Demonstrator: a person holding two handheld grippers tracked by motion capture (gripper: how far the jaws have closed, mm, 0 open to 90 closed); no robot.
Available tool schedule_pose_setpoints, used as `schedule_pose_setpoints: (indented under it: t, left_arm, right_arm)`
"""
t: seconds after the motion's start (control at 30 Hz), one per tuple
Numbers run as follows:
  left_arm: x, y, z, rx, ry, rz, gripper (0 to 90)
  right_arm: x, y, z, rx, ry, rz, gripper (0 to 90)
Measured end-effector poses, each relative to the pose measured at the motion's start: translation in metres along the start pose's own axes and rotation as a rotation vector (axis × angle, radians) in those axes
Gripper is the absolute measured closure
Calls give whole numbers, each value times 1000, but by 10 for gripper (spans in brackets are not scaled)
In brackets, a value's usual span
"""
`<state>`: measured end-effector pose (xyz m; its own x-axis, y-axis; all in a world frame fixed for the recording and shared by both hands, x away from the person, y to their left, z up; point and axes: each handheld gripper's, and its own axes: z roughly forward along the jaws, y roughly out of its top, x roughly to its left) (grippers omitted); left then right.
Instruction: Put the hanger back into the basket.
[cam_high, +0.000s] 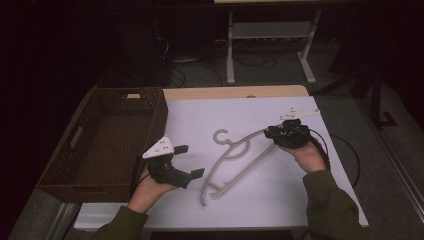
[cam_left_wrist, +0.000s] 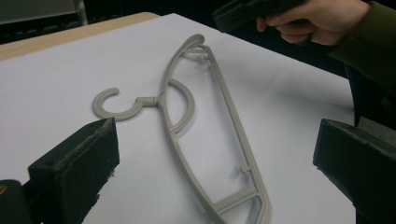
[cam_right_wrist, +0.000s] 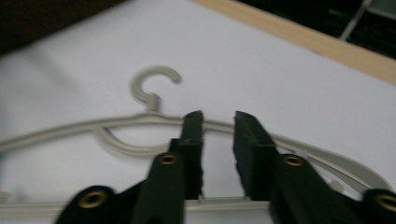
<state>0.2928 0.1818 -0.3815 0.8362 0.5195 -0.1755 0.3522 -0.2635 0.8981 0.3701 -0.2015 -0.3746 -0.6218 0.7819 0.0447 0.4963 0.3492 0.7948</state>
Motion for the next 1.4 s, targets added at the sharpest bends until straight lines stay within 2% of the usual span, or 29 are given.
schedule_pose_setpoints:
  t: [0.13, 0.17, 0.2, 0.3, 0.4, 0.5, 0.63, 0.87, 1.0, 1.23, 1.4]
  left_arm:
    - [2, -3, 1, 8, 2, 1, 1]
    - [2, -4, 2, 10, 1, 0, 1]
    - [2, -4, 2, 10, 0, 2, 1]
    - [3, -6, 3, 12, 1, -5, 1]
    - [4, -7, 3, 17, 0, -5, 1]
    - [4, -9, 3, 20, -2, -8, 1]
    - [4, -9, 3, 23, -2, -8, 1]
    - [2, -9, 3, 24, -7, -5, 1]
    - [2, -9, 3, 28, -10, -7, 0]
    - [2, -10, 3, 32, -10, -10, 1]
    - [1, -9, 3, 35, -11, -10, 1]
  right_arm:
    - [-17, -1, 22, 75, -53, 10, 895]
    - [-25, -1, 31, 96, -69, -2, 896]
    - [-25, -1, 31, 96, -69, -2, 896]
    - [-35, -1, 46, 151, -105, 0, 897]
    - [-40, -3, 52, 171, -115, 4, 897]
    - [-46, -10, 61, 230, -124, 29, 898]
    - [-50, -13, 65, 248, -120, 28, 898]
    - [-49, -16, 68, 292, -118, 22, 899]
    - [-48, -17, 63, 316, -107, 29, 899]
    - [-40, -31, 43, 344, -79, 30, 899]
    - [-35, -38, 32, 356, -76, 28, 899]
